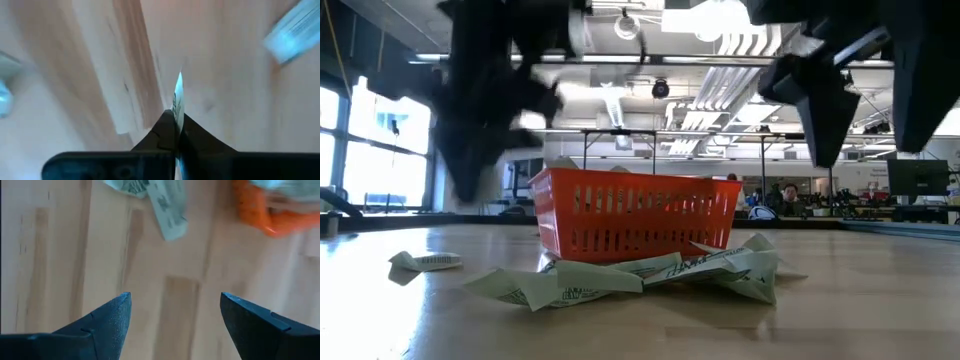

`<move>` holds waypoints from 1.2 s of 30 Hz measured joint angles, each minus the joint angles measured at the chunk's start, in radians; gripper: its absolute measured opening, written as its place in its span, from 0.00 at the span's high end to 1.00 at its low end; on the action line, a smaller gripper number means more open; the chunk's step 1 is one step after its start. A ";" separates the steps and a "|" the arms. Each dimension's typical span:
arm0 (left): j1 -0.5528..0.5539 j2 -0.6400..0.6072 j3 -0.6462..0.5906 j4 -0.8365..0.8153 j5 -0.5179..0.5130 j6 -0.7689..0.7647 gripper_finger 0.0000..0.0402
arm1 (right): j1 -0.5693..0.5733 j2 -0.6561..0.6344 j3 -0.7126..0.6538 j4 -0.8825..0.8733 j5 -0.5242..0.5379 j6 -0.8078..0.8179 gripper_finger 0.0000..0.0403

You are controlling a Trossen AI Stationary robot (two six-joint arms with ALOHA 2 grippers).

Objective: Pick and place Stevia / Truvia into bins
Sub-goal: Put the stevia packet into the bin

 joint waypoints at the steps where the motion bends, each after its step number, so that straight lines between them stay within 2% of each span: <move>1: -0.006 -0.026 0.029 -0.022 0.003 -0.019 0.90 | 0.004 0.017 0.000 0.024 -0.007 0.008 0.27; 4: -0.030 -0.094 0.113 -0.052 0.001 -0.044 0.91 | 0.014 0.064 0.000 0.065 -0.010 0.025 0.27; 6: -0.044 -0.130 0.168 0.022 0.003 -0.047 0.92 | 0.019 0.088 0.000 0.078 0.001 0.030 0.27; 8: -0.048 -0.144 0.201 0.114 0.048 -0.051 0.92 | 0.021 0.098 0.000 0.081 0.018 0.044 0.27; 10: -0.045 -0.132 0.201 0.201 0.117 -0.066 0.92 | 0.021 0.101 0.000 0.094 0.034 0.052 0.27; 12: -0.045 -0.086 0.193 0.290 0.127 -0.077 0.91 | 0.020 0.101 0.000 0.108 0.059 0.060 0.27; 14: -0.045 -0.051 0.186 0.325 0.092 -0.077 0.85 | 0.020 0.101 0.000 0.133 0.076 0.061 0.27; 17: -0.045 -0.009 0.191 0.406 0.078 -0.114 0.68 | 0.019 0.101 0.000 0.193 0.081 0.044 0.27; 22: -0.045 0.001 0.189 0.343 0.092 -0.217 0.43 | 0.003 0.142 0.002 0.303 0.026 0.005 0.27; 26: -0.062 -0.024 0.188 0.200 0.122 -0.345 0.31 | -0.013 0.197 0.002 0.371 0.009 -0.033 0.27; 28: -0.097 -0.058 0.190 0.157 0.118 -0.395 0.28 | -0.023 0.220 0.002 0.397 0.014 -0.035 0.27; 32: -0.208 -0.134 0.189 0.067 0.038 -0.479 0.27 | -0.042 0.249 0.003 0.398 0.020 -0.030 0.29; 36: -0.303 -0.185 0.190 -0.041 -0.131 -0.641 0.31 | -0.049 0.254 0.005 0.386 -0.003 -0.030 0.43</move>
